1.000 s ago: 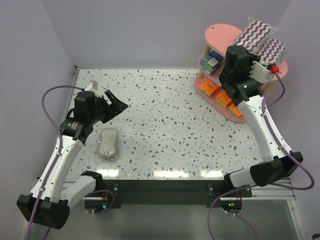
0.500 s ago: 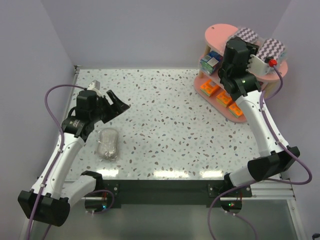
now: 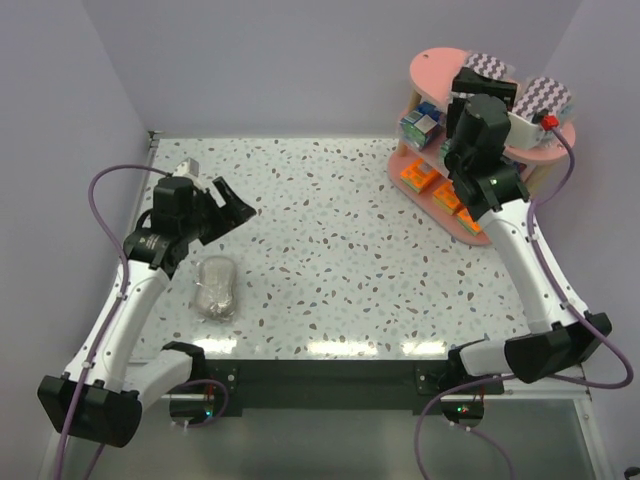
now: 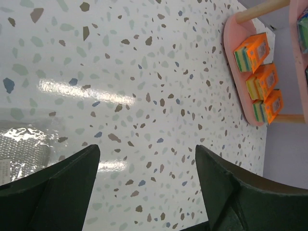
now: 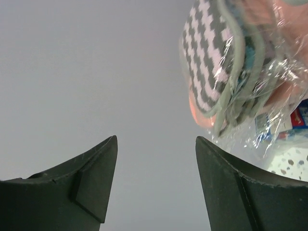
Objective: Place and organize the cleaning sponges onto the shelf
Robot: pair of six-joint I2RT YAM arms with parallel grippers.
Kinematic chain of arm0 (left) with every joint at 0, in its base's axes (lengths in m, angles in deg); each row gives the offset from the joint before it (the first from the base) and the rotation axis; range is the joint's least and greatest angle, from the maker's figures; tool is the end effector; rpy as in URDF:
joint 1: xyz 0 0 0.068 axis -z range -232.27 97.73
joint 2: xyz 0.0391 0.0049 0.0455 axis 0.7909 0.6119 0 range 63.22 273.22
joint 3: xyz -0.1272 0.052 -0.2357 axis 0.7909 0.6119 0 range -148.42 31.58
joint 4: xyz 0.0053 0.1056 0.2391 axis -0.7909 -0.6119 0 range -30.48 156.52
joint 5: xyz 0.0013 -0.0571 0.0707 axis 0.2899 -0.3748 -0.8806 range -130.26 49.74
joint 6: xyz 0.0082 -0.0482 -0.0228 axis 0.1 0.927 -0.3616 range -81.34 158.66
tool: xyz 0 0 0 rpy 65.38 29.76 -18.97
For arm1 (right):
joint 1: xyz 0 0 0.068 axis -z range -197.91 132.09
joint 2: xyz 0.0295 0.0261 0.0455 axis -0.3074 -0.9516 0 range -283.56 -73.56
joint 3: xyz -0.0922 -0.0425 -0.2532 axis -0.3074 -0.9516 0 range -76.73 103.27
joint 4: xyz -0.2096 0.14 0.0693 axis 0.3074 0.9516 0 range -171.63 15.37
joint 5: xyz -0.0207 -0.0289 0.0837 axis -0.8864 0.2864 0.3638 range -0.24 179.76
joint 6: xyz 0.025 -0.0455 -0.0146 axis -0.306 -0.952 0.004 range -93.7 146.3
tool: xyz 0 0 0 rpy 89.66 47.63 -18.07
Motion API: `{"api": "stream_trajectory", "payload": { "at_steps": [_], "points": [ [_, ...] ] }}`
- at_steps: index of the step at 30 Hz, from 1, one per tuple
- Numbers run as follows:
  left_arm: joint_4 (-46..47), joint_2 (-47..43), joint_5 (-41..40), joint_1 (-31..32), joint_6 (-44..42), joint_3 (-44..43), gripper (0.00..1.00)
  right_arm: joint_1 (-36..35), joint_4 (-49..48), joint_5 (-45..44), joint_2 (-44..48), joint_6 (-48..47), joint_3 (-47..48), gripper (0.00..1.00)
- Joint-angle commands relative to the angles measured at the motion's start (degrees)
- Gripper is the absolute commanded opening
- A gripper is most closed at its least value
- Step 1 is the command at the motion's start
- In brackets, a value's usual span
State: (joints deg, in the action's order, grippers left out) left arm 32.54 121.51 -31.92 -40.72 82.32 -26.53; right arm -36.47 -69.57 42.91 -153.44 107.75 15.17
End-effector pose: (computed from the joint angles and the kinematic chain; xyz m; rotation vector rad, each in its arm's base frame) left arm 0.2114 -0.0484 0.3360 -0.5378 2.1824 -0.6967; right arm 0.2918 0.0707 0.4830 1.3231 0.9315 0.7236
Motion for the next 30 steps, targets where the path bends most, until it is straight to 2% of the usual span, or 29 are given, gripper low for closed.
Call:
{"api": "stream_trajectory", "payload": {
  "at_steps": [1,5,6,7,8,9,11,12,15,19,23,30],
  "points": [
    [-1.5,0.9,-3.7,-1.9,-3.6,-4.3,0.86,0.1,-5.6,13.9,6.1,-7.4,-2.0,0.70],
    [-5.0,4.6,-2.6,-6.6,-7.3,-3.8,0.84,-0.9,0.0,31.8,10.1,-13.5,-4.9,0.71],
    [-5.0,4.7,-1.1,-9.2,-7.5,-2.7,0.81,-1.2,0.7,34.9,10.9,-17.2,-5.8,0.72],
    [-4.3,4.7,0.1,-10.6,-8.1,0.1,0.79,-1.9,1.0,41.9,12.4,-19.5,-6.8,0.72],
    [-3.9,4.6,1.1,-11.5,-8.3,1.6,0.76,-2.4,1.9,44.2,13.2,-21.6,-9.0,0.71],
    [-3.7,4.4,2.0,-14.0,-8.4,3.2,0.64,-3.7,3.7,46.0,14.0,-25.0,-9.9,0.70],
    [-3.7,4.3,2.0,-15.5,-8.1,6.9,0.48,-5.2,8.6,49.0,16.1,-28.4,-12.9,0.69],
    [-3.8,4.3,1.5,-16.8,-7.7,7.8,0.27,-6.1,9.8,49.7,16.9,-29.8,-14.3,0.69],
    [-5.2,4.3,-1.5,-18.5,-5.9,10.6,0.00,-10.9,11.9,50.9,19.7,-33.8,-19.8,0.68],
    [-8.1,3.9,-4.1,-19.5,-4.8,12.7,0.00,-15.0,14.6,53.2,20.9,-35.0,-25.1,0.67],
    [-8.7,1.5,-2.9,-19.5,-4.5,16.6,0.00,-16.5,15.1,53.6,21.3,-34.7,-29.8,0.67],
    [-5.6,-2.8,7.0,-19.5,-2.4,28.2,0.00,-17.0,15.1,55.4,19.2,-35.7,-32.9,0.67]
  ]
}}
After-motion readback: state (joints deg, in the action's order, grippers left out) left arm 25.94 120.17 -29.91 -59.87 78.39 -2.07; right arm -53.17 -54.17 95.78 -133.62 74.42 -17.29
